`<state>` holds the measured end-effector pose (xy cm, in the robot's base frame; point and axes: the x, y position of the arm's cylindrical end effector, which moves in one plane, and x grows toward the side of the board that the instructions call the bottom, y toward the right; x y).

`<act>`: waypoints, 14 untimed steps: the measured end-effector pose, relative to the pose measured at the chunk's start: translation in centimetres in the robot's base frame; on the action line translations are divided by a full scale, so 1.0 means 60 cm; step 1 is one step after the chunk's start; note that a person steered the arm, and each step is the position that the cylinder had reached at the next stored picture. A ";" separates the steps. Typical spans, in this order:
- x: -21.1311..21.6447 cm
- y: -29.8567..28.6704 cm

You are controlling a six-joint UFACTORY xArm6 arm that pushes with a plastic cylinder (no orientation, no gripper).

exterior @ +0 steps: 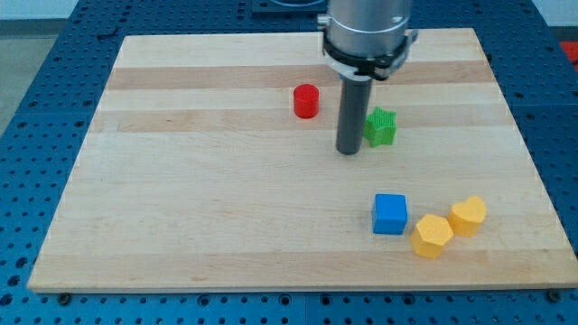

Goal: Push green star towards yellow heart

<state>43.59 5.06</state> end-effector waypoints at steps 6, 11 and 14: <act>0.140 0.202; 0.014 0.365; 0.073 0.289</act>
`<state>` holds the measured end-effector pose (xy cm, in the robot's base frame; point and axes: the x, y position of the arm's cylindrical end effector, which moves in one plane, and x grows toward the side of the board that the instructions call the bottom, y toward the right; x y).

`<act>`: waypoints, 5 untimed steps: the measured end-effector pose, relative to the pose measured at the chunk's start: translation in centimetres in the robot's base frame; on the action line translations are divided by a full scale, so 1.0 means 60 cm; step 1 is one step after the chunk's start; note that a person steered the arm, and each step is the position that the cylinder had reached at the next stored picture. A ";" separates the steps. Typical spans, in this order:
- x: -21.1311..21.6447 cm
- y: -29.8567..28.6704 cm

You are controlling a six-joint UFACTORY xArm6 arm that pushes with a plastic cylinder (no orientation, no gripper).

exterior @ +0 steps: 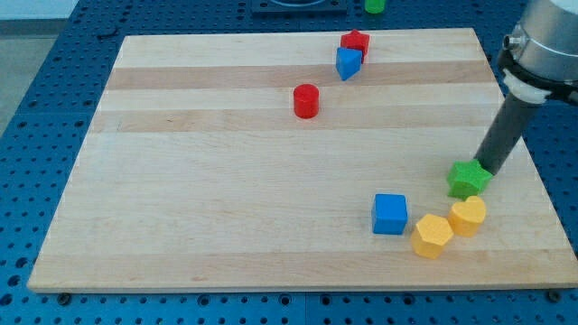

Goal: Push green star towards yellow heart

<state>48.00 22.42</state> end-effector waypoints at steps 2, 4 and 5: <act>-0.024 -0.007; -0.025 -0.017; 0.021 -0.029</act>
